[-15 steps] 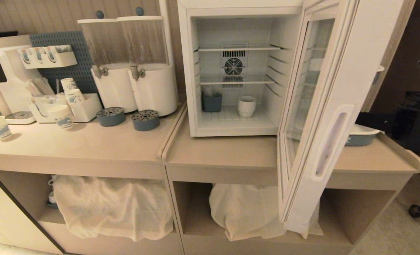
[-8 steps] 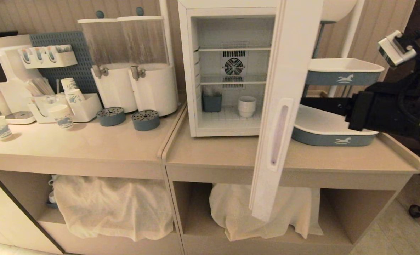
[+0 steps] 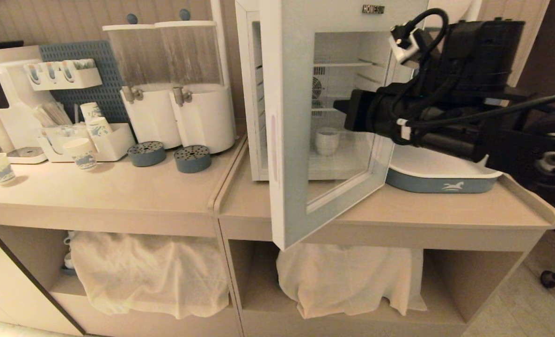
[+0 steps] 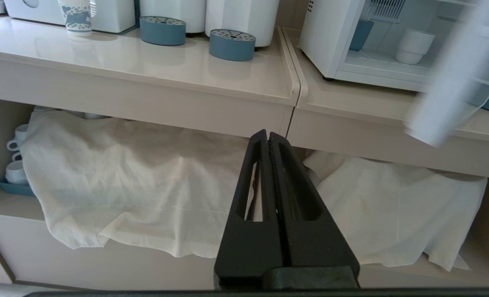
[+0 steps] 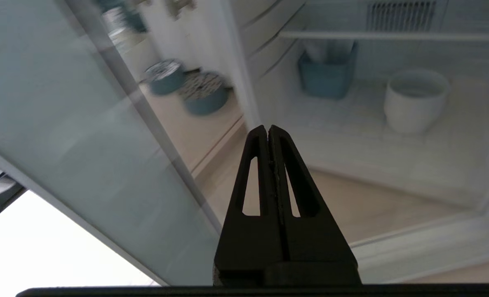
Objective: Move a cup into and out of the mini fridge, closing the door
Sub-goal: Close the freezer door
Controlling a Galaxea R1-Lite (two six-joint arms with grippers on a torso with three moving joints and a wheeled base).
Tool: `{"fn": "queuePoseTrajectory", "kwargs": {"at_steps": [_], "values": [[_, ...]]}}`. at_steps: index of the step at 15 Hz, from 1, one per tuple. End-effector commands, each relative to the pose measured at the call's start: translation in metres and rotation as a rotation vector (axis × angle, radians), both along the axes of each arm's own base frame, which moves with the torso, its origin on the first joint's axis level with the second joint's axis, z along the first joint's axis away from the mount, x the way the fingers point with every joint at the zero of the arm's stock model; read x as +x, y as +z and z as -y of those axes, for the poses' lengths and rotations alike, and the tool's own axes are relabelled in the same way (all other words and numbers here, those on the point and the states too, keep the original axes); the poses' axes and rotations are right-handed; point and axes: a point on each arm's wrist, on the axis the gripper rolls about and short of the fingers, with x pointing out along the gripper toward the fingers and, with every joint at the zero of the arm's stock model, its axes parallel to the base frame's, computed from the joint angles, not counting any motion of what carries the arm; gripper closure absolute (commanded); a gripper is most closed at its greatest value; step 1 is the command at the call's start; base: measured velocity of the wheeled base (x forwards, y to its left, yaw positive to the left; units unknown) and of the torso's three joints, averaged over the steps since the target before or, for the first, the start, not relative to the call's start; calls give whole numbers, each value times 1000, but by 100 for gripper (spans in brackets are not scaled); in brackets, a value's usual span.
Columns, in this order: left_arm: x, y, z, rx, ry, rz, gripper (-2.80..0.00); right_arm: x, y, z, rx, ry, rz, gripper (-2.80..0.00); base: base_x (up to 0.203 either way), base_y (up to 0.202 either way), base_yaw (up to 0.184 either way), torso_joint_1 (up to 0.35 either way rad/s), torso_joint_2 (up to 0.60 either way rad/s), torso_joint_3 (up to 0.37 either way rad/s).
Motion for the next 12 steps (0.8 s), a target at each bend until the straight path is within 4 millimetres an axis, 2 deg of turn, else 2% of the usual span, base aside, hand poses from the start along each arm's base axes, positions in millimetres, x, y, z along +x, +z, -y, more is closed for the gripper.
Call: {"fn": "queuePoseTrajectory", "kwargs": {"at_steps": [1, 6, 10, 12], "values": [[3, -11, 0, -3, 0, -37, 0, 31, -25, -25, -28, -3, -38, 0, 0, 0, 0, 0, 0, 0], [3, -11, 0, -6, 0, -37, 0, 65, -36, -50, -35, -8, -41, 0, 0, 0, 0, 0, 0, 0], [3, -11, 0, -6, 1, -37, 0, 88, -38, -65, -45, -10, -28, 0, 0, 0, 0, 0, 0, 0], [3, -11, 0, -6, 1, -37, 0, 99, -46, -70, -74, -9, -41, 0, 0, 0, 0, 0, 0, 0]]}}
